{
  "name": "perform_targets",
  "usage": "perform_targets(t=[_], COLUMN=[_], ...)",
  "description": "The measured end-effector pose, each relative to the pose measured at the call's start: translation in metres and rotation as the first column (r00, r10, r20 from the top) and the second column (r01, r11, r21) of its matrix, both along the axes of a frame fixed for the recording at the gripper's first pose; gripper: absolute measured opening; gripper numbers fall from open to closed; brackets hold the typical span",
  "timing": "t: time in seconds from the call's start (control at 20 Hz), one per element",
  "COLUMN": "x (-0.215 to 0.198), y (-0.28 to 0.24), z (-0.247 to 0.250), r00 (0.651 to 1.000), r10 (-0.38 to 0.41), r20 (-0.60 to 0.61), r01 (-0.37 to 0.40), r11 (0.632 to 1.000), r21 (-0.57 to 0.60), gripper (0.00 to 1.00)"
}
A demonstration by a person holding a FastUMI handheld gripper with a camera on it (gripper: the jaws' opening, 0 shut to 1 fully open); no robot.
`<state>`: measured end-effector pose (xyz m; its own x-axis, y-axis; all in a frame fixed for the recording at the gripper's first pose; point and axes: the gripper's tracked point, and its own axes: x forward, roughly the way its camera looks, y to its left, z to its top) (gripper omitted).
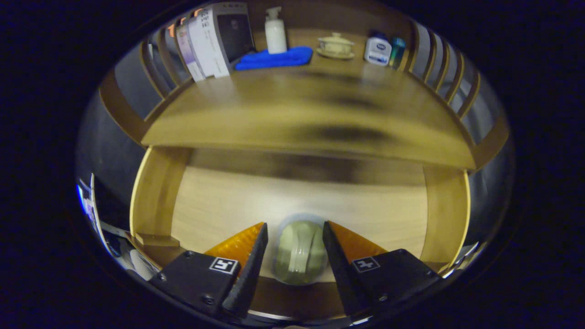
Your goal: Pull open the drawer, take out the items inside it, and place them on the countertop above the cabinet.
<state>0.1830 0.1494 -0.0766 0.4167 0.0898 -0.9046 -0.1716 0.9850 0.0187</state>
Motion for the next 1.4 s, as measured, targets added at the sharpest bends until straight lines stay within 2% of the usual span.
perform_targets(t=[0.1, 0.25, 0.3, 0.55, 0.6, 0.85, 1.4], x=[0.000, -0.007, -0.007, -0.006, -0.005, -0.002, 0.014], y=[-0.010, -0.007, -0.008, -0.011, -0.012, -0.019, -0.048], z=[-0.009, -0.018, -0.019, -0.019, -0.018, 0.002, 0.107], r00=[1.000, 0.998, 0.997, 0.998, 0.999, 1.000, 0.992], r10=[-0.002, -0.018, -0.024, 0.005, 0.000, -0.015, 0.001], r20=[-0.020, -0.066, -0.075, -0.055, -0.049, -0.014, 0.128], r01=[0.001, 0.016, 0.021, -0.006, -0.001, 0.015, 0.000], r11=[0.999, 0.999, 0.999, 1.000, 1.000, 1.000, 1.000], r21=[-0.054, -0.034, -0.036, -0.018, -0.014, 0.008, -0.008], gripper=[0.72, 0.62, 0.51, 0.23, 0.20, 0.18, 0.18])
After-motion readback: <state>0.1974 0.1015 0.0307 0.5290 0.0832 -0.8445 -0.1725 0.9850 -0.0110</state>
